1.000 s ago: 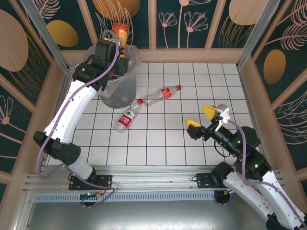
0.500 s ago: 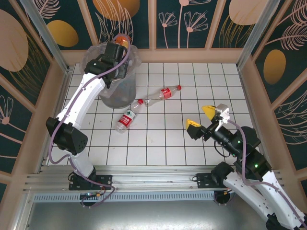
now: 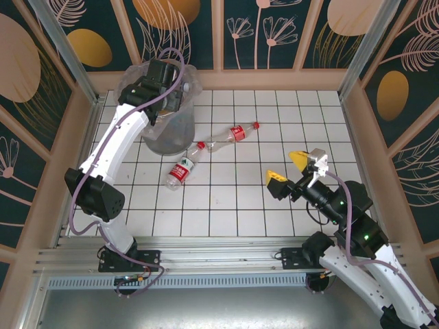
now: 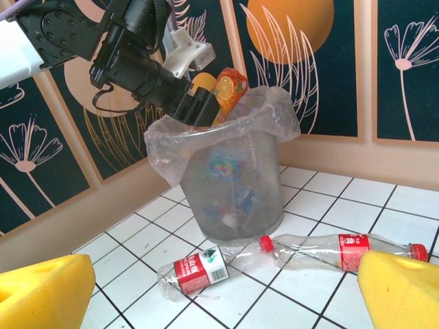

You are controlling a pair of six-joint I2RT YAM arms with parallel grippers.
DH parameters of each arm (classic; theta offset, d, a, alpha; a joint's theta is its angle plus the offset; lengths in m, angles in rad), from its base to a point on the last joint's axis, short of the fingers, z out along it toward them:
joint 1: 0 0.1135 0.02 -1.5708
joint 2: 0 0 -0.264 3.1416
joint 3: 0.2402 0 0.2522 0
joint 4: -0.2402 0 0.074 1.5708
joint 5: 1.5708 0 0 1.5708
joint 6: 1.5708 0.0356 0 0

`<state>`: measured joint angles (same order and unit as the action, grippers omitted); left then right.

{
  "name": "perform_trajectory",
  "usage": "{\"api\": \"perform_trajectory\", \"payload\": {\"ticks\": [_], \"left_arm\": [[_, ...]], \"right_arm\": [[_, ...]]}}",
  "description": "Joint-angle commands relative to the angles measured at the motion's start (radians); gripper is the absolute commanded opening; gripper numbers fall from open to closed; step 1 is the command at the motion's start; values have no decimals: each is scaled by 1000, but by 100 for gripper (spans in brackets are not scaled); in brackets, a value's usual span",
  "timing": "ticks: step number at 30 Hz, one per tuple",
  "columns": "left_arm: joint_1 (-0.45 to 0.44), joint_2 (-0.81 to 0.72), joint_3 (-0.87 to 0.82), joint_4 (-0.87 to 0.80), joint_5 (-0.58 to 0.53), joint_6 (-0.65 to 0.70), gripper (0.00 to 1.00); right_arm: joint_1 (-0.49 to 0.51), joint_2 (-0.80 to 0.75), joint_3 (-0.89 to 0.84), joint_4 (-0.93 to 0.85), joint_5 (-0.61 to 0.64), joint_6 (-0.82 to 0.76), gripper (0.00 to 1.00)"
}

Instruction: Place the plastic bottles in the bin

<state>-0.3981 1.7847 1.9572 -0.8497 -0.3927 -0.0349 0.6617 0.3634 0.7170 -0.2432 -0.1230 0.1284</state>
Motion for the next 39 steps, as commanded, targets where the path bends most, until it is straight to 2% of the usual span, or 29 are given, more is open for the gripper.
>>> {"api": "perform_trajectory", "payload": {"ticks": [1, 4, 8, 13, 17, 23, 28, 33, 39], "left_arm": [[5, -33, 54, -39, 31, -25, 81], [5, -59, 80, -25, 105, -69, 85], [4, -129, 49, 62, 307, -91, 89], [-1, -241, -86, 180, 468, -64, 98], [-31, -281, -162, 210, 579, 2, 99], [-134, -224, -171, 173, 548, 75, 98], [-168, -127, -139, 162, 497, 106, 96], [-210, 50, -38, 71, 472, 173, 94], [-219, 251, 102, -11, 420, 227, 95]], "right_arm": [[-8, 7, -14, 8, 17, 2, 99], [-8, 14, -14, 10, 26, 11, 99], [-9, 29, -9, 9, 19, 13, 99], [-11, 32, -8, 13, 8, 12, 99], [-15, 38, -8, 18, 3, 16, 99], [-20, 47, -7, 18, 2, 28, 99], [-21, 53, -6, 15, -5, 29, 99], [-22, 54, -6, 14, -6, 28, 99], [-25, 58, -6, 15, -10, 30, 99]]}}
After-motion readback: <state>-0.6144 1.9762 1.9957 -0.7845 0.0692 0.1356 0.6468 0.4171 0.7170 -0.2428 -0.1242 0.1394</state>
